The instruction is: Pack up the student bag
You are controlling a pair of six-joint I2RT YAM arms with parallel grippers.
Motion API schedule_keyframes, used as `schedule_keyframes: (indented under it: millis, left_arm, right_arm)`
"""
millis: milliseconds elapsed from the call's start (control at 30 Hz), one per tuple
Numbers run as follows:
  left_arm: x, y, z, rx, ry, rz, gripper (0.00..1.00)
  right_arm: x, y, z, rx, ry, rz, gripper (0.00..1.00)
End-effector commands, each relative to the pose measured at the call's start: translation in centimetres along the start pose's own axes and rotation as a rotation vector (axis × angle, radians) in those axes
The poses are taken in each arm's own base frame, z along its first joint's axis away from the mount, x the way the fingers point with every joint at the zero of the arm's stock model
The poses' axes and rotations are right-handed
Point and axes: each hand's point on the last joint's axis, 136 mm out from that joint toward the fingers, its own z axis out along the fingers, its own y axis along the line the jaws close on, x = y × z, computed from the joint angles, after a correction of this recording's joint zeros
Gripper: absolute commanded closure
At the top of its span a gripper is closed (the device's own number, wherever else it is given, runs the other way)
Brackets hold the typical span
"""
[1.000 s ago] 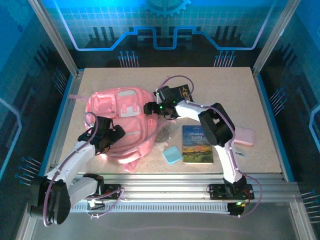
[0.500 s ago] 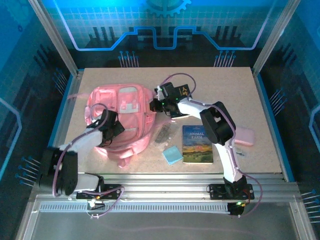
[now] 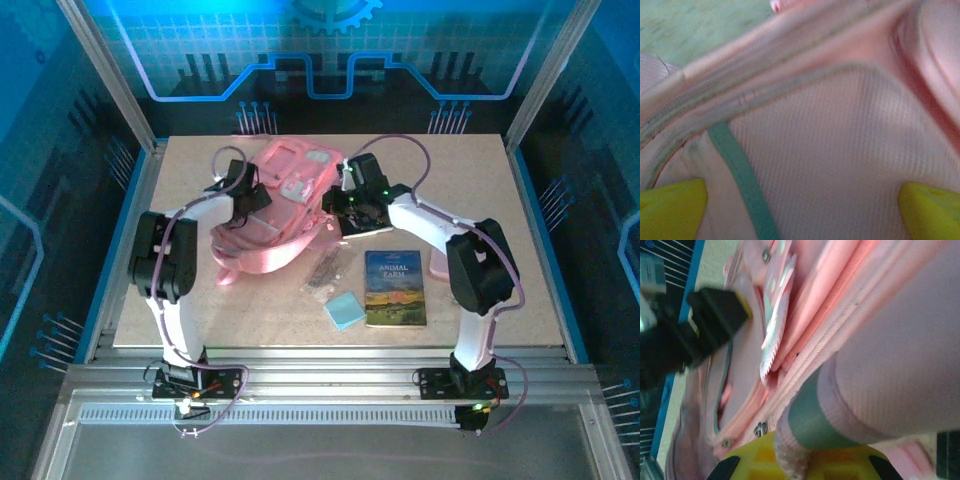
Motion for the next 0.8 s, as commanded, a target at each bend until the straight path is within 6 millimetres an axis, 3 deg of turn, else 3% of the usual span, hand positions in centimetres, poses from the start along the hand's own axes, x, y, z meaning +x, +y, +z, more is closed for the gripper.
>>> schedule_keyframes:
  millis: [0, 167, 267, 333, 400, 500, 600, 767]
  left_arm:
    - [-1.9, -4.1, 2.0, 0.131, -0.004, 0.037, 0.01]
    - [-4.1, -7.3, 3.5, 0.187, -0.015, 0.084, 0.01]
    - [-5.7, -8.4, 2.6, 0.183, -0.016, 0.125, 0.01]
    - [-7.1, -9.0, 0.4, 0.189, -0.035, 0.154, 0.01]
    - [-8.8, -9.8, -3.5, 0.226, -0.070, 0.175, 0.01]
    - [-8.9, -10.9, -9.0, 0.323, -0.042, 0.196, 0.01]
    - [-6.4, -12.0, -13.9, 0.461, 0.050, 0.233, 0.01]
    - [-1.2, -11.7, -19.2, 0.512, 0.071, 0.257, 0.02]
  right_arm:
    - [3.5, 3.3, -2.0, -0.130, 0.110, 0.063, 0.95]
    - [3.8, 4.1, -2.0, -0.216, 0.092, 0.186, 0.96]
    - [3.0, 4.1, -1.4, -0.251, 0.043, 0.337, 1.00]
    - [2.0, 4.2, -1.2, -0.273, -0.011, 0.423, 1.00]
    - [0.8, 4.3, -1.3, -0.276, -0.064, 0.473, 1.00]
    - [-0.7, 4.2, -1.5, -0.263, -0.121, 0.522, 1.00]
    - [-1.4, 4.4, -1.0, -0.244, -0.134, 0.558, 1.00]
    - [-2.3, 3.9, 0.6, -0.221, -0.147, 0.619, 1.00]
